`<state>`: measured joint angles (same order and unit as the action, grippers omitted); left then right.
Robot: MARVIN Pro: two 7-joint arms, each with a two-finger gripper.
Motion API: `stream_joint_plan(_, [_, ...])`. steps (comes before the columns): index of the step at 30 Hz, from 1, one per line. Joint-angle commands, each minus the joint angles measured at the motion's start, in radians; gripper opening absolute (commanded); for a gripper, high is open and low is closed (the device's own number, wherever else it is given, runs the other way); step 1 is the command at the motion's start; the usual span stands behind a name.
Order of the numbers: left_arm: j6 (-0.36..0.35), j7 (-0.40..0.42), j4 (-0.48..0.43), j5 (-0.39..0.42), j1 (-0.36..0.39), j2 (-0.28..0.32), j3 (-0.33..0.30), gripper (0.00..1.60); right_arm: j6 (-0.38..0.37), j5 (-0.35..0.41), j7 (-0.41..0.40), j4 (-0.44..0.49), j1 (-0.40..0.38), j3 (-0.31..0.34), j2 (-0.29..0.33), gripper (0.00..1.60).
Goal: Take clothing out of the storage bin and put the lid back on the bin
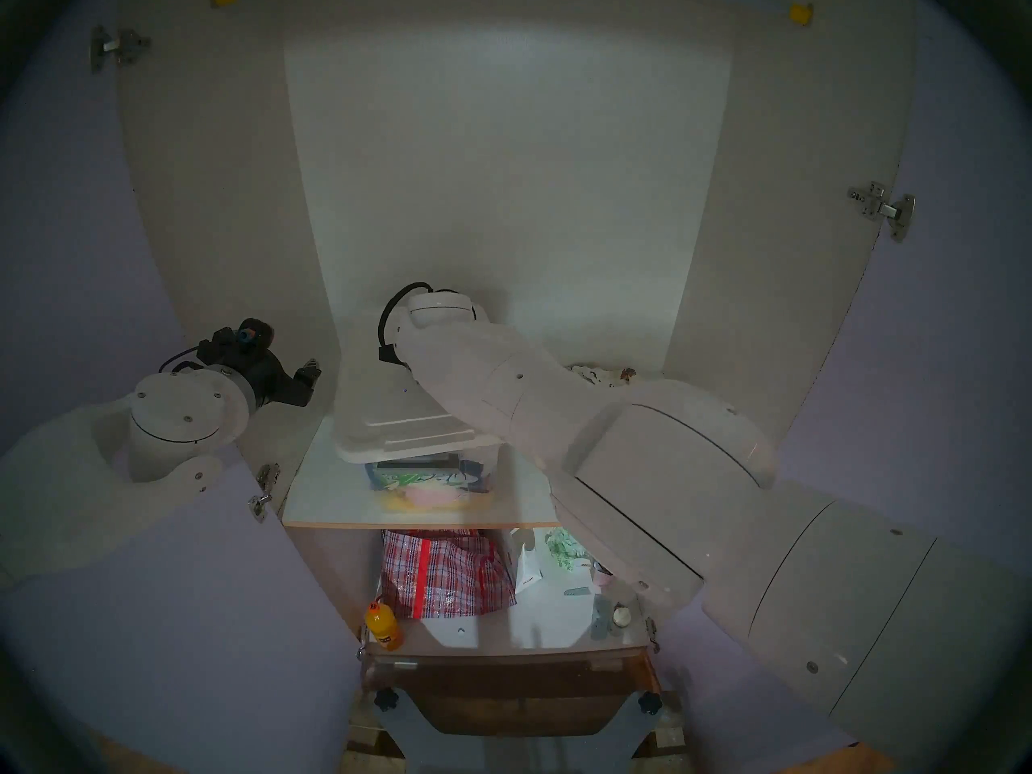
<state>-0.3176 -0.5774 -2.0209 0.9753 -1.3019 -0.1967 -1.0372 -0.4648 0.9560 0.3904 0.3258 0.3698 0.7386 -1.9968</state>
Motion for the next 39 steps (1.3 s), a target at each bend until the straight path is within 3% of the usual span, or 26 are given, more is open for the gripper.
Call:
stream_joint_plan(1, [0.005, -0.003, -0.006, -0.004, 0.02, 0.007, -0.019, 1.6, 0.013, 0.008, 0.01, 0.039, -0.012, -0.009, -0.01, 0.0])
stream_joint_plan(39, [0.005, -0.002, -0.001, -0.004, 0.019, 0.007, -0.008, 1.6, 0.021, 0.136, 0.152, 0.039, -0.061, 0.05, -0.01, 0.0])
